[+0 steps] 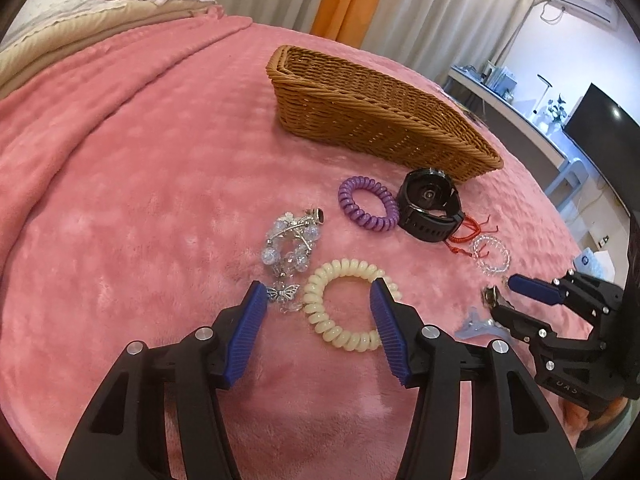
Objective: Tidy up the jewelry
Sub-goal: 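Grasp the silver hair clip with the right gripper, then grasp the cream coil hair tie with the left gripper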
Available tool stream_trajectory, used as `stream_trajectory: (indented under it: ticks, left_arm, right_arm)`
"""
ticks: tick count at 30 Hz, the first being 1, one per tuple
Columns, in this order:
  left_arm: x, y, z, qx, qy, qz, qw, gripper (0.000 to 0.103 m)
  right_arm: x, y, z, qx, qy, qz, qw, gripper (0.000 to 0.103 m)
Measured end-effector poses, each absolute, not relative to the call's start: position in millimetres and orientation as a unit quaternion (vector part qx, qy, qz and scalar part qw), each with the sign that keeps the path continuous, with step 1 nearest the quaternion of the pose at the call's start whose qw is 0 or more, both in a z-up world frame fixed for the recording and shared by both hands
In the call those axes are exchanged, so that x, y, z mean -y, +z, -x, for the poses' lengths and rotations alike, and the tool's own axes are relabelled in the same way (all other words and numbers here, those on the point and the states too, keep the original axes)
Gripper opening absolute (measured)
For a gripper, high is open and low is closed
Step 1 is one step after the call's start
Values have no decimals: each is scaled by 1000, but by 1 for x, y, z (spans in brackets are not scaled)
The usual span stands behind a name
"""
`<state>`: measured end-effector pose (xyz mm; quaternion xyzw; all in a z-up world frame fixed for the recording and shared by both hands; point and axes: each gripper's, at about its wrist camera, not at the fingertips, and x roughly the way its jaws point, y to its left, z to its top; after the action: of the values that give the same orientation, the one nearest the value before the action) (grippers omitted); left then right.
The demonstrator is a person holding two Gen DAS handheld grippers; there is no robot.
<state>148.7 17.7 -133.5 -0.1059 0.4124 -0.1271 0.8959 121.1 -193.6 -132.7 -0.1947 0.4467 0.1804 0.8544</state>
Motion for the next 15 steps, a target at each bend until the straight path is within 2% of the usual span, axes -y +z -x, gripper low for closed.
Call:
stream_trajectory:
  ticks: [6, 8, 11, 15]
  left_arm:
    - [-17, -134, -148, -412, -127, 103, 896, 52]
    - [-16, -134, -148, -413, -126, 100, 896, 51]
    - [-13, -134, -146, -414, -126, 90, 897, 51]
    - [-9, -134, -143, -415, -123, 75, 898, 48]
  right_arm:
    - [186, -134, -130, -452, 185, 180, 854, 35]
    - [187, -136, -130, -463, 191, 159, 851, 24]
    - [192, -136, -125, -471, 190, 128, 852, 14]
    - [194, -136, -108, -463, 171, 126, 860, 12]
